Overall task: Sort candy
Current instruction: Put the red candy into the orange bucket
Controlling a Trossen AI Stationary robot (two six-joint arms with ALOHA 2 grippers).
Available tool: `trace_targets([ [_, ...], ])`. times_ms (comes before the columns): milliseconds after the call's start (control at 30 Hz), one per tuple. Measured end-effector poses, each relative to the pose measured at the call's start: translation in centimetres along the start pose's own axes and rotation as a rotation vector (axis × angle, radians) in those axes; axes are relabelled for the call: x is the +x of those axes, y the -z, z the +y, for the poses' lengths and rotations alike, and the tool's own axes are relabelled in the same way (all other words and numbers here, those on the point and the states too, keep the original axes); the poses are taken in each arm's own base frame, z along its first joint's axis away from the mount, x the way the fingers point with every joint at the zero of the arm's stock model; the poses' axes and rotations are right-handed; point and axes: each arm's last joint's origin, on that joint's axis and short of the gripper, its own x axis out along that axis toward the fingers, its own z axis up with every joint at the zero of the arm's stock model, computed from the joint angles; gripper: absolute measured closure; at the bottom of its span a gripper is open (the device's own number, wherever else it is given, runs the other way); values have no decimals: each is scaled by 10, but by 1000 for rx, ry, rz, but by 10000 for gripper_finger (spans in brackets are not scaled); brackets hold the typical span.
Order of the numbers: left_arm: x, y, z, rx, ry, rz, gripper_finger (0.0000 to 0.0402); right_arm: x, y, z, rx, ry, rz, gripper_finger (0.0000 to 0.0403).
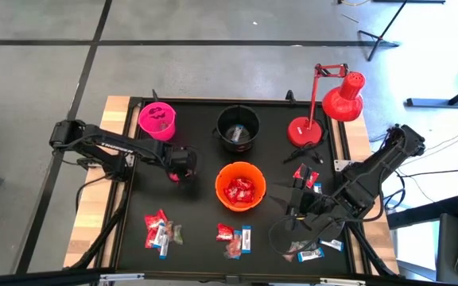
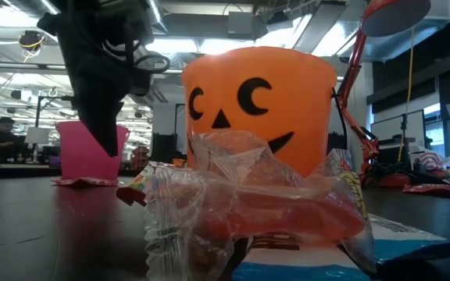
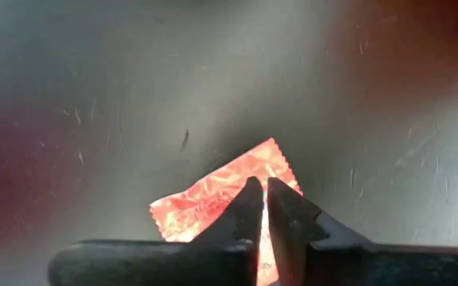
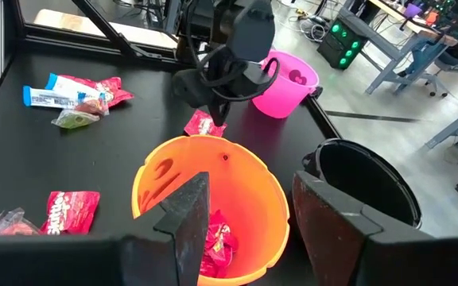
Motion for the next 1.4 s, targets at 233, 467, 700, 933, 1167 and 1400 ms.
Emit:
trace_targets([
  [233,0,2,-1,29,-6,6,292,0,1,0,5,2,4,226],
  [467,1,6,1,2,-27,28,219,0,1,0,6,-2,6,226],
  [700,13,21,8,-53,-56,76,188,0,1,0,6,-6,7,226],
  [933,18,22,7,-78,5,58,167,0,1,0,6,-6,7,226],
  [1167,18,21,7,-81,-6,33,147,0,1,0,6,-6,7,226],
  [1400,18,22,10,-130,-62,24,143,0,1,0,6,-6,7,226],
])
